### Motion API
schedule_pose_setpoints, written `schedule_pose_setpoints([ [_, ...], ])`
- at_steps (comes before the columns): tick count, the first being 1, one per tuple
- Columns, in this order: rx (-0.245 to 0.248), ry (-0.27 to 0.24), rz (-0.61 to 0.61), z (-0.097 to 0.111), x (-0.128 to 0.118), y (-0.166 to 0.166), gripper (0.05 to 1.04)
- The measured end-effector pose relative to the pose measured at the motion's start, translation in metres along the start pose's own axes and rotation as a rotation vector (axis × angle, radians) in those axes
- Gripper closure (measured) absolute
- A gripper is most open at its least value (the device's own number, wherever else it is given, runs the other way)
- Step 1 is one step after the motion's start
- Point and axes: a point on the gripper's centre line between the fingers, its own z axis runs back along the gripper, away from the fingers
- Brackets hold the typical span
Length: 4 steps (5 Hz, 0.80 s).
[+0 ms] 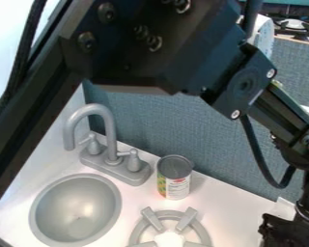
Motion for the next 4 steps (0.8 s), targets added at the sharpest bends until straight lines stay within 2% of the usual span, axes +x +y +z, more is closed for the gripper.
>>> schedule_pose_setpoints([
  [1,-0.01,0.009,0.008,-0.009,-0.007,0.001,0.077],
  [2,-0.029,-0.021,0.005,0.001,-0.009,-0.001,0.081],
  [3,-0.058,-0.011,-0.005,0.017,-0.03,0.0,0.081],
  [4,-0.116,-0.04,0.014,0.045,-0.061,0.013,0.081],
])
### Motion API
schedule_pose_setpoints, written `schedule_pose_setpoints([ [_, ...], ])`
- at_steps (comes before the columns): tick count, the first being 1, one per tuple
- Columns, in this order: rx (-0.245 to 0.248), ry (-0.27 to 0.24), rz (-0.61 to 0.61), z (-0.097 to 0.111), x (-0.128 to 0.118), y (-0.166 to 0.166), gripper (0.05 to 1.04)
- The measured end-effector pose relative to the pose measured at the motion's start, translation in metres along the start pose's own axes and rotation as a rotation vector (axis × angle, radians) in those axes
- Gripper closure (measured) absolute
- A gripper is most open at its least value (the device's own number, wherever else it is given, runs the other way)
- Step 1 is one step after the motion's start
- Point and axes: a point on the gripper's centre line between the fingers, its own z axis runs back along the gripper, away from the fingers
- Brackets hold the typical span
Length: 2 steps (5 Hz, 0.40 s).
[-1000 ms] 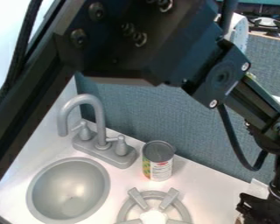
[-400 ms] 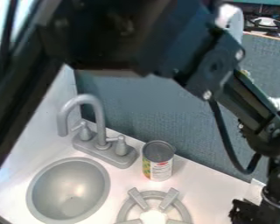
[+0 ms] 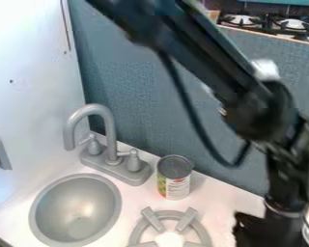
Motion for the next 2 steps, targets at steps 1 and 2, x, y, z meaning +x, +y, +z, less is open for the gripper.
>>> schedule_pose_setpoints([
  [1,0.059,0.035,0.054,0.014,-0.034,0.019,0.083],
  [2,0.177,0.085,0.134,0.009,-0.059,0.043,0.083],
])
